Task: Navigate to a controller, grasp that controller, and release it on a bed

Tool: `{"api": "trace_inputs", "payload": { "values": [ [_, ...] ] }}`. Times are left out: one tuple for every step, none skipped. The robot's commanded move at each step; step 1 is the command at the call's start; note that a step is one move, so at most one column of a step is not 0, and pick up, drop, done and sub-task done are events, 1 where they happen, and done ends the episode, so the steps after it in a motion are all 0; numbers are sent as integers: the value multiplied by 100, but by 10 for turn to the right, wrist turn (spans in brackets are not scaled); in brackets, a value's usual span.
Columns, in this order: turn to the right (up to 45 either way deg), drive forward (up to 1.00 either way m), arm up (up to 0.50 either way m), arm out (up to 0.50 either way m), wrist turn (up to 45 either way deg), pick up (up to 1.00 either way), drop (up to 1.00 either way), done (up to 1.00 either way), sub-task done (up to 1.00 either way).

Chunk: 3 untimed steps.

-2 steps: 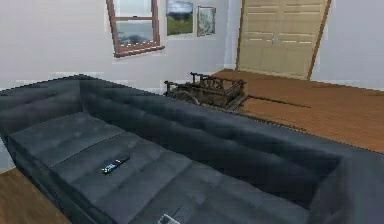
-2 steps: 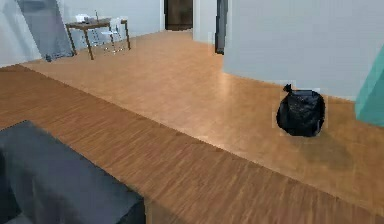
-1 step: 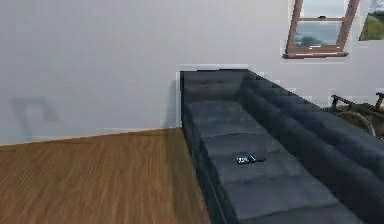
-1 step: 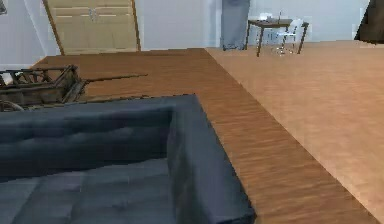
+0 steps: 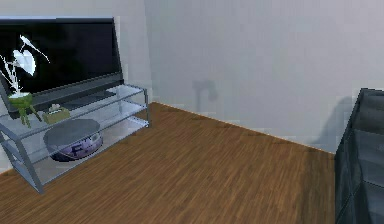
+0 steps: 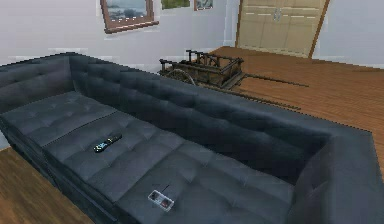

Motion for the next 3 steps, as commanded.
{"api": "trace_inputs", "payload": {
  "values": [
    [0,0,50,0,0,0,0,0,0],
    [0,0,10,0,0,0,0,0,0],
    [0,0,0,30,0,0,0,0,0]
  ]
}}
